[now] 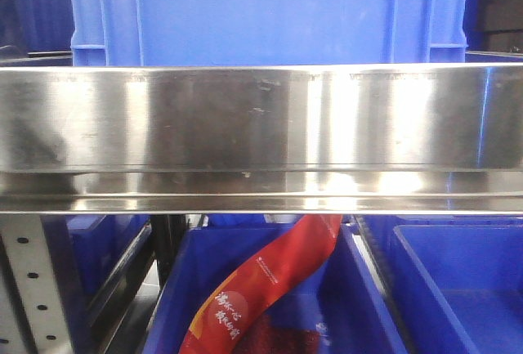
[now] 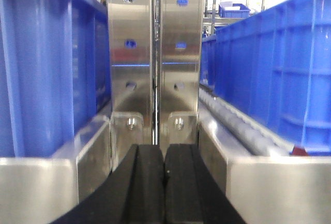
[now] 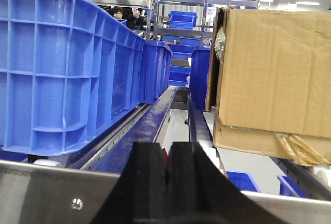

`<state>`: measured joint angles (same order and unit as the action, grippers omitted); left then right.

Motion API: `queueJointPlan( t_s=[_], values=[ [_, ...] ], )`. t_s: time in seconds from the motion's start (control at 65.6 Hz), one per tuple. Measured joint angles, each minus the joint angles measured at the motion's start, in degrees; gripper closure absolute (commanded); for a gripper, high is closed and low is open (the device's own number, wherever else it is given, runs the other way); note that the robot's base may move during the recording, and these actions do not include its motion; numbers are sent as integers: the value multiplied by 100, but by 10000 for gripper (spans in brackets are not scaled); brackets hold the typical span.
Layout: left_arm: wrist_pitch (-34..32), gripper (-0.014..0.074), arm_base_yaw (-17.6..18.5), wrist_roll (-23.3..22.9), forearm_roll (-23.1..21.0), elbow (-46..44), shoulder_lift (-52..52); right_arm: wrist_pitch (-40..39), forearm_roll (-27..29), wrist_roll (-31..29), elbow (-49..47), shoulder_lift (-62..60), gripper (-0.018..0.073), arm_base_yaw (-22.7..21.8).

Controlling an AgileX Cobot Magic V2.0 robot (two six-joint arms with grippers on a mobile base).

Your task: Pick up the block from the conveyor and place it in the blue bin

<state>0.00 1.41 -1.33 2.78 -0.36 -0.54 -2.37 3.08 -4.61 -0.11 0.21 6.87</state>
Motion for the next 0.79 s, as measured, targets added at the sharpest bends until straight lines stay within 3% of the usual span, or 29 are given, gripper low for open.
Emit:
queueJointPlan(
  t_s=[0.793],
  values=[
    [244,707,0,-11,0,49,20,0,-10,0,0,0,720,0]
  ],
)
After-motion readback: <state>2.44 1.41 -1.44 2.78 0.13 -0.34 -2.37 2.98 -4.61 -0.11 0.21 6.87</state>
